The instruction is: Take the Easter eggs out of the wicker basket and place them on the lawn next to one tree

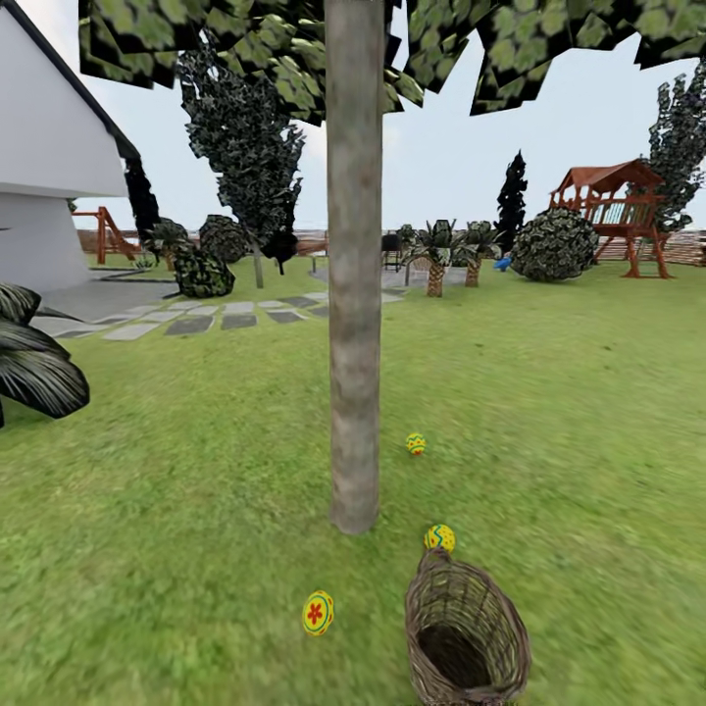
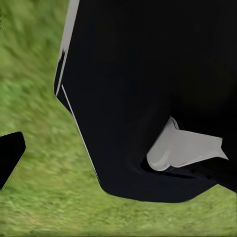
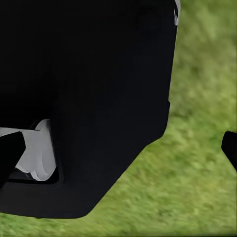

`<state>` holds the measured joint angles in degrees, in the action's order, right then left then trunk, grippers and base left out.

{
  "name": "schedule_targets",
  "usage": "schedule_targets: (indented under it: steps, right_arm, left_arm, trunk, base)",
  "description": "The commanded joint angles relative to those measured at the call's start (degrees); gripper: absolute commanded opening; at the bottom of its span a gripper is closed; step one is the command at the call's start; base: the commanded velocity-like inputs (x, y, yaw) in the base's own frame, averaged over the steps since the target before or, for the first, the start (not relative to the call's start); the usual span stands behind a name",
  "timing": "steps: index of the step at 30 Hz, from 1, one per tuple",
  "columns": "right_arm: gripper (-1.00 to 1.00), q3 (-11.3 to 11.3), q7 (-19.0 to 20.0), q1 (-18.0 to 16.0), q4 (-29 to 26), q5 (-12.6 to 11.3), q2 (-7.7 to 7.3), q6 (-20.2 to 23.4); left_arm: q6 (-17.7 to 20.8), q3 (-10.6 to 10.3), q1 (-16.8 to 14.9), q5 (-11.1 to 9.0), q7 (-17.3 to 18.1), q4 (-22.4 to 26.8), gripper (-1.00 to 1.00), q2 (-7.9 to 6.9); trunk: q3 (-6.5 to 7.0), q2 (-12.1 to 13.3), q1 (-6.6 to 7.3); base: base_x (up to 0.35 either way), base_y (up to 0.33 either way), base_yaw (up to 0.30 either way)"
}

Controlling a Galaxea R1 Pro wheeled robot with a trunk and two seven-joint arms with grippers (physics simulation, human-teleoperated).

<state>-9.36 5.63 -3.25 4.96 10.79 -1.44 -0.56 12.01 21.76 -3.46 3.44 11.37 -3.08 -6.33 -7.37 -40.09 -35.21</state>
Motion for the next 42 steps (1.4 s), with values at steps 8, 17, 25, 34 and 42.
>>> schedule_targets:
  steps: [8, 17, 25, 34, 42]
  right_arm:
    - [1.0, -0.5, 0.1, -0.1, 0.2, 0.7, 0.04, -0.1]
    - [1.0, -0.5, 0.2, -0.1, 0.5, 0.9, -0.18, -0.1]
    - [1.0, -0.5, 0.1, -0.1, 0.5, 0.9, -0.58, -0.1]
    - [1.0, -0.4, 0.1, -0.1, 0.4, 0.9, -0.32, -0.1]
    - [1.0, -0.4, 0.1, -0.1, 0.2, 0.8, -0.08, -0.1]
  left_arm:
    - [0.1, 0.4, -0.1, 0.4, 0.1, -0.3, 1.0, 0.25]
    - [0.0, 0.5, 3.5, 0.3, -0.1, -0.3, 1.0, 2.76]
    - [-0.1, 0.6, 4.7, 0.1, -0.2, -0.3, 1.0, 3.16]
    - [-0.2, 0.7, 4.7, 0.1, -0.2, -0.1, 1.0, 3.08]
    - [-0.2, 0.7, 4.7, 0.1, -0.2, 0.0, 1.0, 3.11]
  trunk:
    - [1.35, 3.2, 1.75]
    - [2.97, 6.8, 3.73]
    - [4.41, 10.0, 5.48]
    - [6.02, 13.6, 7.46]
    - [7.46, 16.8, 9.22]
  base:
    - [0.0, 0.0, -0.283]
    - [0.0, 0.0, -0.276]
    - [0.0, 0.0, -0.206]
    - [0.0, 0.0, -0.023]
    - [0.0, 0.0, 0.0]
